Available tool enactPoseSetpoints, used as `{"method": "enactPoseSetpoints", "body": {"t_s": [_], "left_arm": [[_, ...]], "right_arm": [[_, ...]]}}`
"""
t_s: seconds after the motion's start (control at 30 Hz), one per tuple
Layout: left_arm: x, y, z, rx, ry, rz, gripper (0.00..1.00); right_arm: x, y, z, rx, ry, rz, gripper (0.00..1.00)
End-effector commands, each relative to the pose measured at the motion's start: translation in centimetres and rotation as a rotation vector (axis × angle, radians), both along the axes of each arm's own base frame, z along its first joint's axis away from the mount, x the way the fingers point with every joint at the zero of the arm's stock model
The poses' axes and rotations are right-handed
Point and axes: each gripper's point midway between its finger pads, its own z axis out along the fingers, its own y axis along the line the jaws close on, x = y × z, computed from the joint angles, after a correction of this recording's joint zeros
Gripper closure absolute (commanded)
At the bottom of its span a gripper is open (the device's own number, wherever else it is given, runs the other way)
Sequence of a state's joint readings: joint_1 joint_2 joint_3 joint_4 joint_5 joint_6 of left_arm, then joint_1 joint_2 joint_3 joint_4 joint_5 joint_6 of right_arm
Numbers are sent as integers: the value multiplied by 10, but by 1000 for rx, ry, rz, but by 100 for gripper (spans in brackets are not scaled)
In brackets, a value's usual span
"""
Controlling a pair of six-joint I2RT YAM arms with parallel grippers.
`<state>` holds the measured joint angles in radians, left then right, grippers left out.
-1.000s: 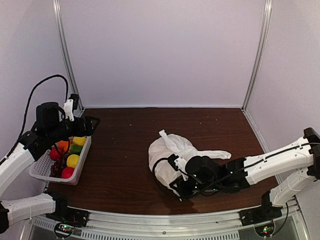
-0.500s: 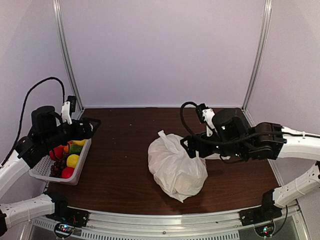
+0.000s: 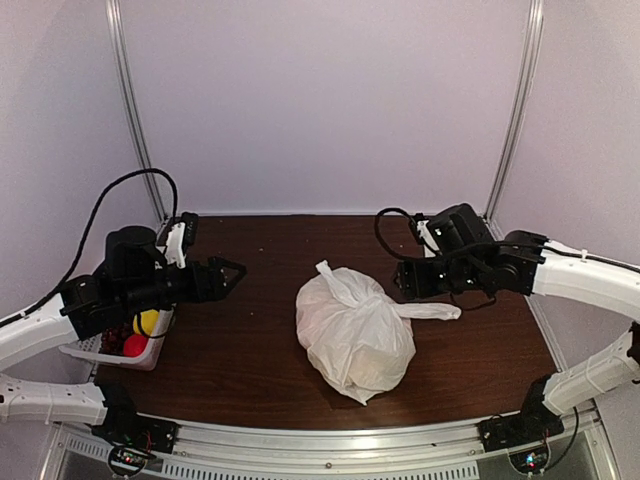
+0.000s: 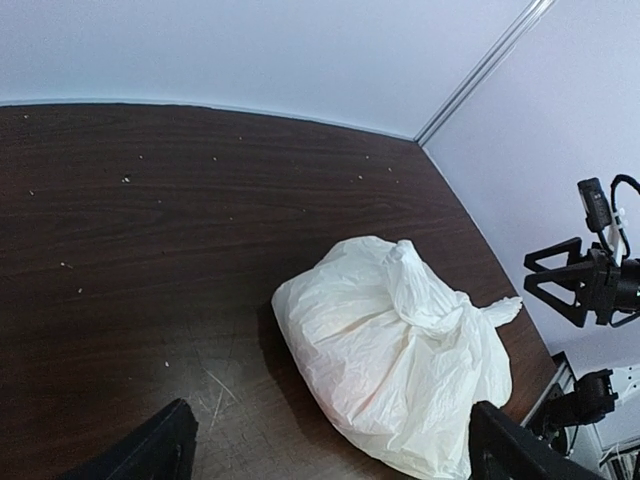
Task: Untie the knot of the plastic bag and take out the fruit
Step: Pick up the takeout bag from the center of the board.
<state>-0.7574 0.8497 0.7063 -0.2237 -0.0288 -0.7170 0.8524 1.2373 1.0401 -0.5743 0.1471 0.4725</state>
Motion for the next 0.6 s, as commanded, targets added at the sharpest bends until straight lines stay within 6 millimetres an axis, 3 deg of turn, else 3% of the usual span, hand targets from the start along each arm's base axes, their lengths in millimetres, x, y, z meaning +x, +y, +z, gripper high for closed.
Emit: {"method": "enactPoseSetpoints", "body": {"t_s": [0.0,0.1,0.57], "left_arm": [[5,-11,4,-67,-2,25,4],[6,-13,3,-80,3,26,3],[12,-18,-2,-44,12,26,2]], "right_arm": [[6,35,-4,73,48,95,22],[11,53,-12,85,66,134,20],[17,76,-60,-11,142,142,17]]}}
